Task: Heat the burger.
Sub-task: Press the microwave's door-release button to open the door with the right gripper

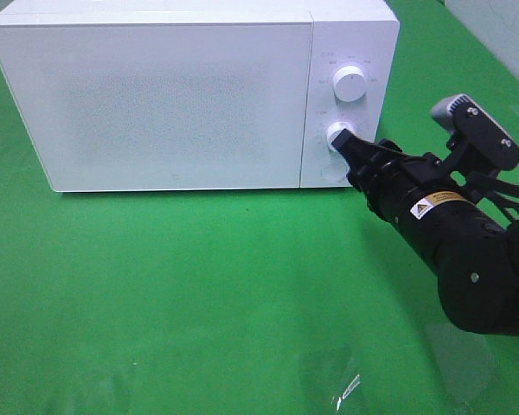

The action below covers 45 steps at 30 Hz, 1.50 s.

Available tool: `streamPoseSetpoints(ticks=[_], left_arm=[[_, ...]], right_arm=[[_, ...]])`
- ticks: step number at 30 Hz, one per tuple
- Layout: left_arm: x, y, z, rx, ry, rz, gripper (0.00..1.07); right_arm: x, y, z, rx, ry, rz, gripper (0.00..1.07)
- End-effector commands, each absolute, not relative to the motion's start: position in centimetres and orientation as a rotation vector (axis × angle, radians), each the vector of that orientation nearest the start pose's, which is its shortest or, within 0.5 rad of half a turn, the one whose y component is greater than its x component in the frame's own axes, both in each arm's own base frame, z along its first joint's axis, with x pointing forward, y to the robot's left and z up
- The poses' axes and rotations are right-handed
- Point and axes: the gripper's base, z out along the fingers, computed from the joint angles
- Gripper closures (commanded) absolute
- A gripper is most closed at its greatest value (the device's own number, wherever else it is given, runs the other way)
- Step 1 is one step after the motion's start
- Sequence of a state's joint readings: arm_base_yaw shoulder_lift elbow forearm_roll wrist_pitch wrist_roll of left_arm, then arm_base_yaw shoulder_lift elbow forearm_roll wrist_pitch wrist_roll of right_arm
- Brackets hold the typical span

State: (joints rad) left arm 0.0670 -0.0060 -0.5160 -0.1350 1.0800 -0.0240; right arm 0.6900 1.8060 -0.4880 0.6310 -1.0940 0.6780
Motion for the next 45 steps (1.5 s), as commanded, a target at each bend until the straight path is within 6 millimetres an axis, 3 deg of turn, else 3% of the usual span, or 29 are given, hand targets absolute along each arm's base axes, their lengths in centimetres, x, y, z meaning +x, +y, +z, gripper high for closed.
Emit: streamPoseSetpoints(ticks=[1,2,4,8,18,25,31,45], left_arm=[[-0.7,-1.1,28.2,-0.084,2.023,-0.125,0.06],[-0.7,-1.1,28.2,-0.084,2.023,-0.125,0.06],[-0.7,-1.1,28.2,-0.084,2.023,-0.125,0.06],[-0.7,-1.1,28.2,-0.084,2.023,-0.125,0.06],[-0.7,-1.1,28.2,-0.084,2.023,-0.125,0.06],[-0.7,-1.1,28.2,-0.084,2.023,-0.125,0.06],[-0.7,-1.1,28.2,-0.084,2.023,-0.125,0.06],[-0.7,-1.1,28.2,-0.084,2.023,-0.125,0.06]], right_arm=[[25.0,14.5,14.1,0.892,1.649,0.905,0.85],[25.0,14.5,14.1,0.892,1.649,0.905,0.85],[24.9,14.7,13.9,1.047,1.63,1.022,0.97],[24.8,15.0,13.7,1.122,1.637,1.086,1.07],[24.5,15.2,12.7,1.294,1.695,1.114,1.07],[24.9,14.7,12.6,1.311,1.693,1.117,1.07],[26.1,13.8,12.8,1.318,1.683,1.128,1.07],[29.8,14.8,10.9,1.356,1.674,1.208,1.07]])
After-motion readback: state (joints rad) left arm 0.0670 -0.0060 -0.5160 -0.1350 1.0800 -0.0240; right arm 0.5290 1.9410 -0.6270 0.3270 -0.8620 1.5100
